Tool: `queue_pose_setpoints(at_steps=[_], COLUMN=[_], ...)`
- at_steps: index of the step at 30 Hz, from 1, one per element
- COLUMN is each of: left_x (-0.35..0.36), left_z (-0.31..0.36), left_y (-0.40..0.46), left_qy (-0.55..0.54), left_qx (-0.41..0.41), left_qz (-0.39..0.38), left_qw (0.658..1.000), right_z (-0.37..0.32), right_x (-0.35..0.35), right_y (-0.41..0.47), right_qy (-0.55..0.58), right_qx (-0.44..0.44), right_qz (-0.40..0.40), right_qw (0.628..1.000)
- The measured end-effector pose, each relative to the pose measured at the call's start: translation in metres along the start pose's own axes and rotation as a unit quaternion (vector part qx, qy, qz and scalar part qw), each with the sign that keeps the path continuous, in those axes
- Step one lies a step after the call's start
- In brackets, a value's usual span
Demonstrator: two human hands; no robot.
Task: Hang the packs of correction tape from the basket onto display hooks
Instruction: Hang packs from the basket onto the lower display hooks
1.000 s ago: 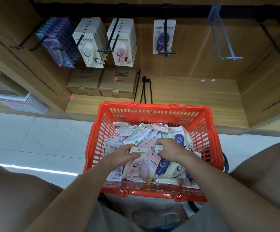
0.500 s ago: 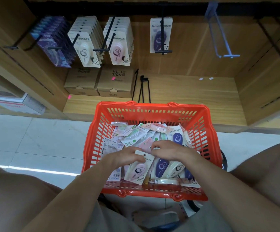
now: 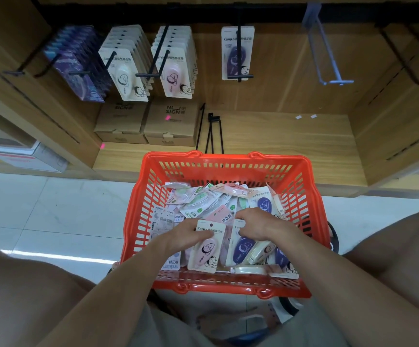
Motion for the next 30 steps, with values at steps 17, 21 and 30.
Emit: queue_pose_setpoints(at_steps=[17,21,30], left_x=[-0.074,-0.119,-0.138], left_z=[0.016,0.041,0.099], left_y=[-0.017,-0.045,-0.082], left_qy=[-0.144,-0.087,-0.113], left_qx=[0.018,0.037,0.082], left_qz=[0.181,0.273,0.233], left_qw=[0.973,0.958,0.962], right_z=[-0.003,-0.020,-0.088], right_x=[-0.056,-0.093,-0.163], right_y=[-0.014,-0.034,-0.092], right_qy=[0.165,0.207,0.376], right_qx=[-0.031,-0.056,-0.167], right_qz=[0.085,0.109,0.099], right_qw=[0.982,0.971,0.906])
Point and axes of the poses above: each hand's wrist, its own y-axis towards the middle knuckle, its own x-axis out of the palm, z = x × y, the point moved 10 cm from there along y, towards the middle knuckle, and after that the axes turned 12 degrees about y, right-handed, at the moved point
